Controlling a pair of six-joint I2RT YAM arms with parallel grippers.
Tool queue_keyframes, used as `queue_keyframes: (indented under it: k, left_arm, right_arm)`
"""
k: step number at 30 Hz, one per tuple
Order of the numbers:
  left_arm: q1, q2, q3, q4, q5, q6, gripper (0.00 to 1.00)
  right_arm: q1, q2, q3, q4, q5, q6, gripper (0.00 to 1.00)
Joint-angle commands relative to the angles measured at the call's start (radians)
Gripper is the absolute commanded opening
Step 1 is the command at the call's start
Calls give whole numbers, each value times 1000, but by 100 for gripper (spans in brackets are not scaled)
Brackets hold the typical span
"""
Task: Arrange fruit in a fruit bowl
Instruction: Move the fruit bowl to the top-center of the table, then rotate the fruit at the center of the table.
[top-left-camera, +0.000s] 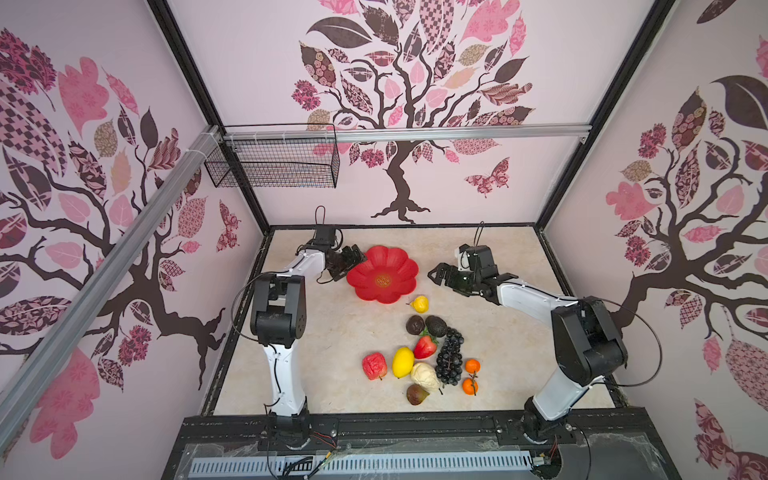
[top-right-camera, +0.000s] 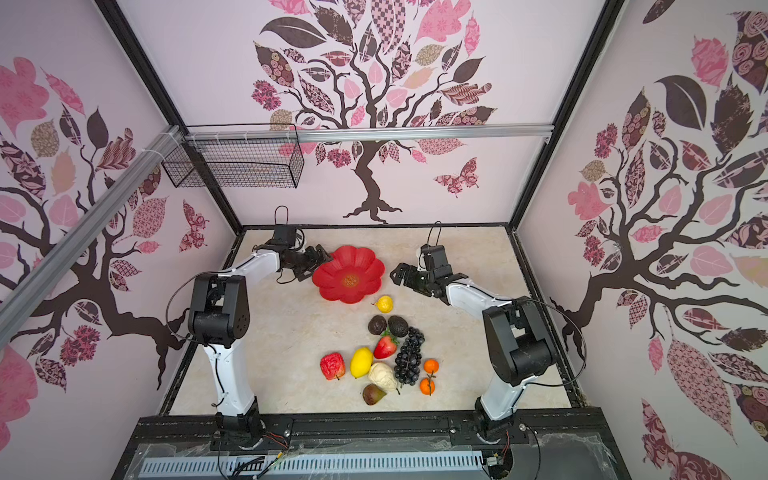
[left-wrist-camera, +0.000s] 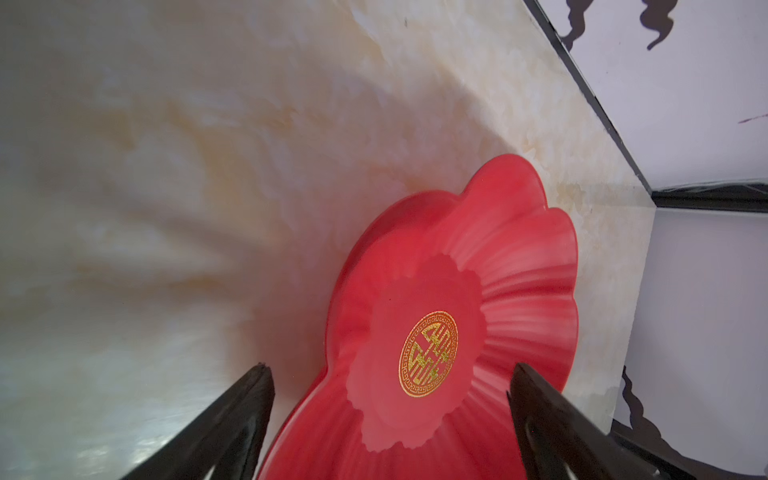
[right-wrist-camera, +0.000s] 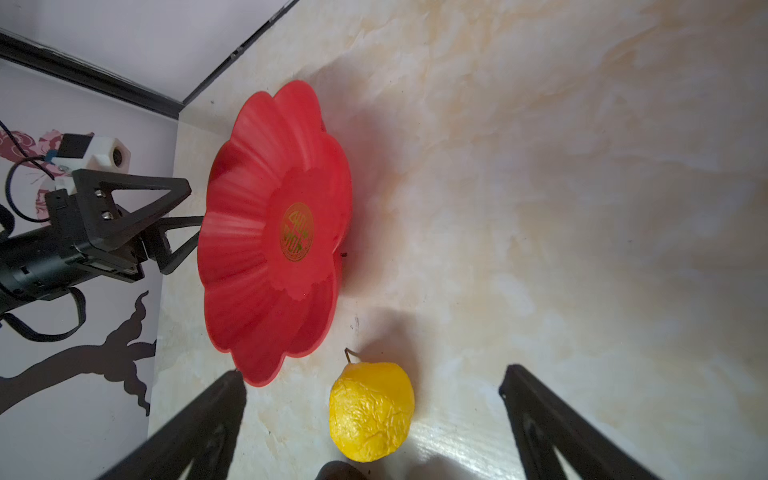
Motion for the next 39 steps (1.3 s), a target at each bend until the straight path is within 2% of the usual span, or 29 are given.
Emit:
queue_keyframes:
  k: [1,6,11,20,27,33,39]
  left_arm:
    - [-35,4,25,-1,11,-3,91]
    - [-58,-55,-64,41,3,-32,90]
    - [-96,-62,-84,52,6,-32,90]
    - [-205,-35,-18,18,-19,-23,89]
    - [-208,-92,-60,-6,-78,-17,89]
    - [-207,-300,-226,12,-173,-26,94]
    - [-210,-576,-519,133,-276,-81,95]
  right_arm:
    - [20,63,66,-11,-21,0,100]
    - [29,127,113,-26,-12,-10,100]
    - [29,173,155,-45,3,-27,100]
    - [29,148,147,-74,73,-60,100]
    - [28,72,98,-111,123,-95,100]
    - [34,-65,-43,-114,119,-76,100]
    - [80,-184,-148,-126,201,-95,100]
